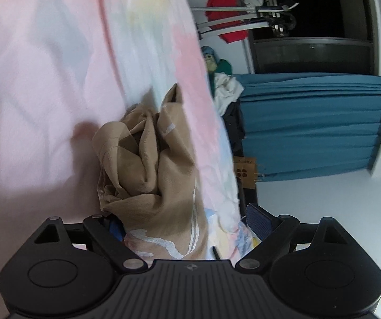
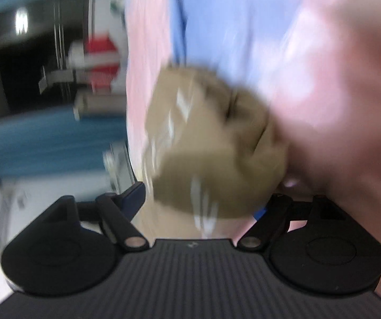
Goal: Fold clothes
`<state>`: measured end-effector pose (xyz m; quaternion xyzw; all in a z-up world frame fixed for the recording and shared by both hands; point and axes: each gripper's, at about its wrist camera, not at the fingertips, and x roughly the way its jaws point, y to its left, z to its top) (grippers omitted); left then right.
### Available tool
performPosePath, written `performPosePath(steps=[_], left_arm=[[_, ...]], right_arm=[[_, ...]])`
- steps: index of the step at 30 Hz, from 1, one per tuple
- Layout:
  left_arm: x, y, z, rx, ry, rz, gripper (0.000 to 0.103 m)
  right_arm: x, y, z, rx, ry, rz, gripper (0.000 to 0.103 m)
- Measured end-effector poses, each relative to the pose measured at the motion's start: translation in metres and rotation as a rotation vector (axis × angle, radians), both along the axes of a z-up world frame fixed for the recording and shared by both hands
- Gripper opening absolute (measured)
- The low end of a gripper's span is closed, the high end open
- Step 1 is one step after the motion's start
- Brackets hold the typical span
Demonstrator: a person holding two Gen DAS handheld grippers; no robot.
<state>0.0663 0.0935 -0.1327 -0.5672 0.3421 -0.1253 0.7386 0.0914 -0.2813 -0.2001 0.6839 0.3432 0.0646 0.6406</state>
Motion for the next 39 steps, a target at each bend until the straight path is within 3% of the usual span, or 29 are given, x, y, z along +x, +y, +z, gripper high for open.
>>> performPosePath(steps=[4, 9, 14, 19, 28, 32, 39], left_arm=[[0.003, -0.008, -0.011, 0.043, 0.043, -0.008, 0.088], [0.009, -0.014, -0.016, 0.107, 0.065, -0.005, 0.070], [0.005, -0.013, -0.011, 0.127, 0.048, 0.011, 0.056], [-0.005, -0.013, 0.004, 0.133, -0.010, 0.032, 0.045], [0.002, -0.041, 0.058, 0.090, -0.084, 0.004, 0.040], [0.029, -0.073, 0.080, 0.065, -0.091, -0.038, 0.039], [0.132, -0.194, 0.115, 0.083, -0.104, -0.177, 0.039]], right_arm=[[0.004, 0.007, 0.007, -0.099, -0.033, 0.034, 0.079], [0.007, 0.011, 0.019, -0.234, -0.050, 0.077, 0.048], [0.009, 0.006, 0.031, -0.255, -0.099, 0.085, 0.036], [0.011, -0.002, 0.048, -0.239, -0.174, 0.085, 0.034], [-0.004, -0.033, 0.081, -0.160, -0.274, 0.000, 0.034], [0.001, -0.059, 0.105, -0.160, -0.308, -0.073, 0.034], [0.035, -0.161, 0.136, -0.169, -0.317, -0.250, 0.034]])
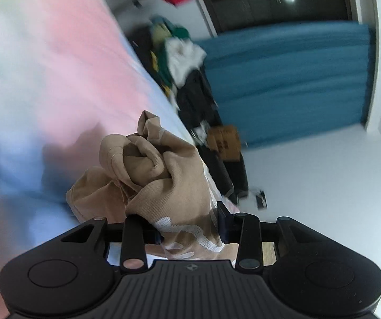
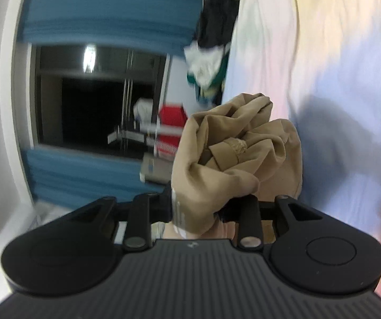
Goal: Fold clothes
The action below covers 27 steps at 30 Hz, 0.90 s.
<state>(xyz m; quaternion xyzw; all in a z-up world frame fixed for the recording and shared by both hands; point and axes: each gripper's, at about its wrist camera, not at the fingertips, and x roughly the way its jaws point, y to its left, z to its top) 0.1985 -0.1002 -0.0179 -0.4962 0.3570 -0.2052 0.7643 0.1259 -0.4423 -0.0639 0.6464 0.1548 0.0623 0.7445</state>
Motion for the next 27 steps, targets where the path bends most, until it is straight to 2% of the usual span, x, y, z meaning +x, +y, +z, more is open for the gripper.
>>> performPosePath(steps=[3, 7, 9, 12, 16, 18, 21, 24, 27], left_arm=[[0.052, -0.066, 0.005, 0.011, -0.011, -0.088, 0.038], [0.108, -0.146, -0.011, -0.038, -0.021, -0.149, 0.038], [0.124, -0.177, -0.022, -0.031, -0.032, -0.176, 0.038], [0.138, -0.211, -0.041, 0.023, -0.048, -0.203, 0.038], [0.132, -0.219, -0.079, 0.115, -0.005, -0.261, 0.038], [0.126, -0.216, -0.097, 0.165, 0.022, -0.293, 0.038], [0.103, -0.200, -0.110, 0.235, 0.005, -0.366, 0.039], [0.099, -0.192, -0.129, 0.293, 0.033, -0.417, 0.041], [0.093, -0.192, -0.137, 0.352, 0.021, -0.425, 0.047]], right_arm=[[0.024, -0.058, 0.002, -0.020, -0.018, -0.070, 0.034], [0.058, -0.129, 0.003, -0.094, -0.046, -0.118, 0.034], [0.065, -0.154, -0.002, -0.143, -0.060, -0.149, 0.034], [0.071, -0.177, -0.025, -0.182, -0.045, -0.171, 0.034], [0.071, -0.190, -0.074, -0.181, 0.047, -0.141, 0.034], [0.059, -0.181, -0.095, -0.166, 0.088, -0.102, 0.034], [0.040, -0.166, -0.124, -0.145, 0.146, -0.036, 0.034], [0.029, -0.150, -0.142, -0.154, 0.226, -0.001, 0.035], [0.028, -0.139, -0.149, -0.170, 0.273, 0.011, 0.036]])
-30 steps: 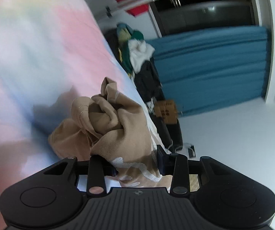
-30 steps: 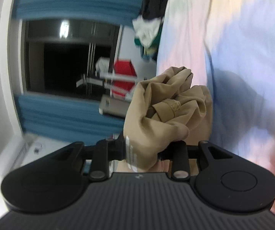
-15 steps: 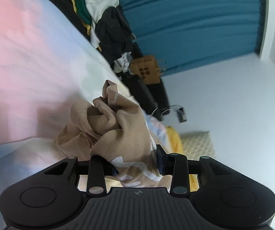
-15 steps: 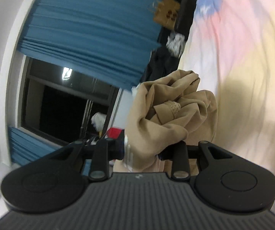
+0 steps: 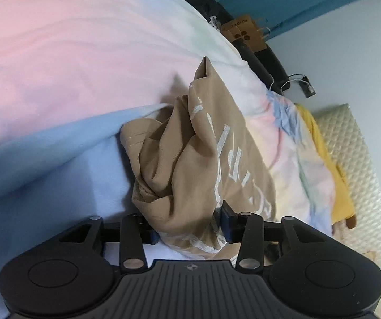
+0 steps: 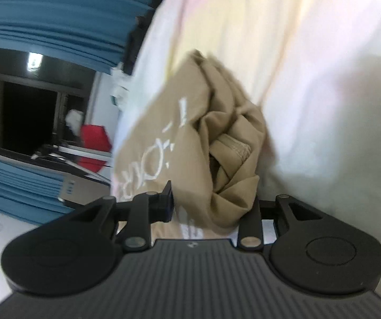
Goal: Fold clothes
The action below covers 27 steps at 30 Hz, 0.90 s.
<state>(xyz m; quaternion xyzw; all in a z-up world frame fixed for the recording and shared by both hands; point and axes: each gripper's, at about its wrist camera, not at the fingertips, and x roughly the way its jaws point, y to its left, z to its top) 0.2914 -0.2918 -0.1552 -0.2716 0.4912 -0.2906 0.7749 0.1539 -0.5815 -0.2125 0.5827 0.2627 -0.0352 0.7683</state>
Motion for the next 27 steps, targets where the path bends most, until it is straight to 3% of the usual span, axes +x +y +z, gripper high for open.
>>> performPosePath(steps=[4, 7, 10, 12, 21, 27], left_arm=[[-0.015, 0.003, 0.021, 0.056, -0.020, -0.001, 0.050], [-0.031, 0.005, 0.057, 0.123, -0.099, -0.051, 0.057], [-0.059, 0.020, 0.104, 0.164, -0.198, -0.090, 0.066], [-0.082, 0.027, 0.133, 0.182, -0.259, -0.111, 0.071], [-0.182, 0.036, 0.230, 0.260, -0.521, -0.129, 0.101], [-0.249, 0.062, 0.265, 0.308, -0.660, -0.102, 0.102]], right_arm=[[-0.002, -0.002, 0.021, -0.011, 0.082, 0.024, 0.048], [-0.020, 0.005, 0.059, -0.110, 0.109, 0.058, 0.067], [-0.042, 0.008, 0.099, -0.233, 0.112, 0.069, 0.069], [-0.056, 0.012, 0.122, -0.297, 0.097, 0.075, 0.077], [-0.115, 0.069, 0.225, -0.551, -0.032, 0.090, 0.077], [-0.156, 0.124, 0.260, -0.717, -0.081, 0.100, 0.077]])
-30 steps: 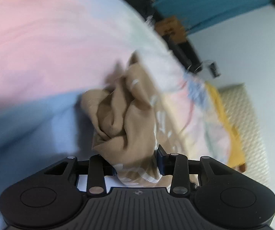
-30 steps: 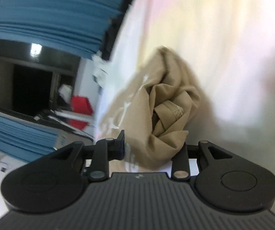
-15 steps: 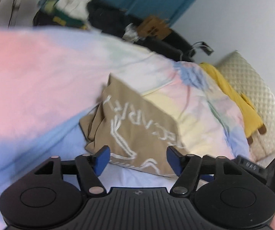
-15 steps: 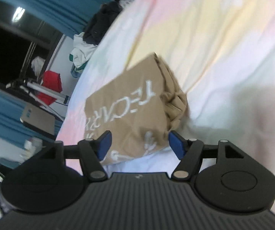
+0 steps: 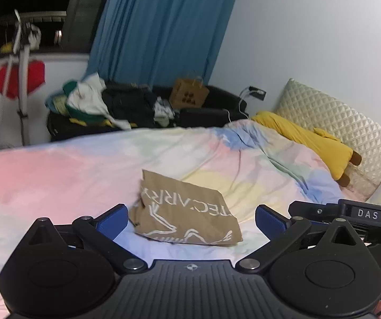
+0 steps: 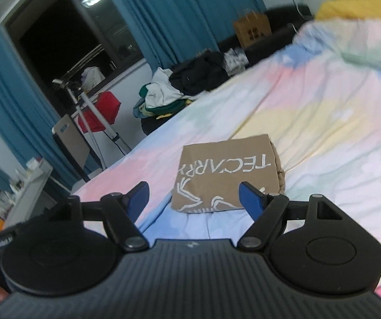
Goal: Fold clothes
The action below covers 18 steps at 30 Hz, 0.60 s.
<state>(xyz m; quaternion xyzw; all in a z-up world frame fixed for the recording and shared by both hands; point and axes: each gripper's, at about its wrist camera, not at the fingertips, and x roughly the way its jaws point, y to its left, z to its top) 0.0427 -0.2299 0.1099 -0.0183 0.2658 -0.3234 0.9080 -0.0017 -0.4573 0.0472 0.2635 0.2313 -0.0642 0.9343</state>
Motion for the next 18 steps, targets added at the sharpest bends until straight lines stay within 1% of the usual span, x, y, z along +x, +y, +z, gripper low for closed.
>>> performPosePath(steps=[4, 7, 9, 11, 14, 15, 18], left_arm=[[-0.039, 0.019, 0.008, 0.050, -0.082, 0.013, 0.102], [-0.062, 0.032, 0.007, 0.086, -0.145, 0.034, 0.102], [-0.073, 0.041, 0.007, 0.092, -0.173, 0.045, 0.102], [-0.079, 0.048, 0.002, 0.084, -0.187, 0.051, 0.102], [-0.074, 0.055, -0.007, 0.045, -0.171, 0.051, 0.102], [-0.072, 0.056, -0.009, 0.045, -0.174, 0.060, 0.102], [-0.071, 0.057, -0.017, 0.081, -0.202, 0.080, 0.102]], right_arm=[[-0.025, 0.035, 0.006, -0.113, -0.049, 0.003, 0.077], [-0.038, 0.059, 0.004, -0.200, -0.082, -0.006, 0.077], [-0.042, 0.074, -0.001, -0.258, -0.095, -0.015, 0.077], [-0.042, 0.084, -0.007, -0.290, -0.101, -0.017, 0.076], [-0.038, 0.095, -0.016, -0.323, -0.098, -0.013, 0.076], [-0.036, 0.098, -0.018, -0.332, -0.095, -0.015, 0.076], [-0.030, 0.103, -0.027, -0.346, -0.080, -0.039, 0.076]])
